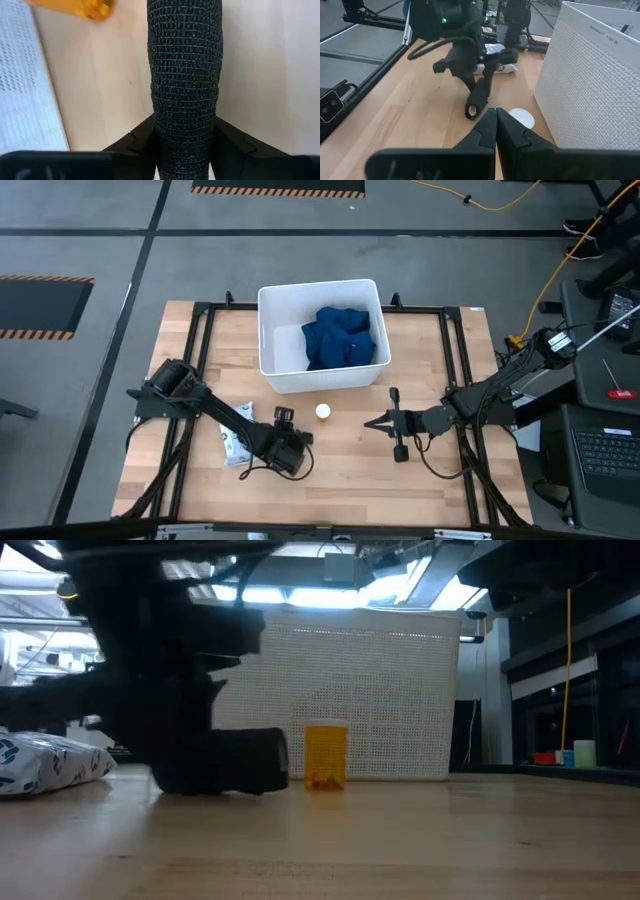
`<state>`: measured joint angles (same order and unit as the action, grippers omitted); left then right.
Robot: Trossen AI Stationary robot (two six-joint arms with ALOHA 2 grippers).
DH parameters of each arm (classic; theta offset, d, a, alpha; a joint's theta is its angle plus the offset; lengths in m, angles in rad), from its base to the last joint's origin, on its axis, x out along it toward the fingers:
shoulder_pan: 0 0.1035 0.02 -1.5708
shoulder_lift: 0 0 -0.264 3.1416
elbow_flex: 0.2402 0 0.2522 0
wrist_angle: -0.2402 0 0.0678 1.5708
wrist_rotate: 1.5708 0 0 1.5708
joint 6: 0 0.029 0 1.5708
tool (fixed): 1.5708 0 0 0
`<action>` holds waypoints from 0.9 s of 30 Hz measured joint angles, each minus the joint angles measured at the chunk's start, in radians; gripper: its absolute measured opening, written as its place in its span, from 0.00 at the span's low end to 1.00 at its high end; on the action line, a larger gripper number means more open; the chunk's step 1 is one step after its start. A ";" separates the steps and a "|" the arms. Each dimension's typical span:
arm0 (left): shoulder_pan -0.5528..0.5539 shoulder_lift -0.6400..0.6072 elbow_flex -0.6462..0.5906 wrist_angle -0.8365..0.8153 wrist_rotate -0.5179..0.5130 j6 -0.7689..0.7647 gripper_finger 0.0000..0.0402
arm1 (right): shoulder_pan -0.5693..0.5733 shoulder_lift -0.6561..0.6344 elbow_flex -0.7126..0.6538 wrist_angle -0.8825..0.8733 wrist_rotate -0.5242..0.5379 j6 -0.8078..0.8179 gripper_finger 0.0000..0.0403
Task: Pick & place medical supplies in basket/bin
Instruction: Put the black bandage into the white bin
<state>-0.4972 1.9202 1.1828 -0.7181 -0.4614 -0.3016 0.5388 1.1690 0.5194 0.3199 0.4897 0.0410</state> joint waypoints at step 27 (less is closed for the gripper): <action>-0.150 -0.253 -0.014 0.053 -0.041 -0.064 0.24 | 0.000 0.000 0.000 -0.006 -0.001 -0.018 0.01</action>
<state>-0.6475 1.6670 1.1689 -0.6649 -0.5019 -0.3652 0.5388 1.1691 0.5194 0.3141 0.4885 0.0231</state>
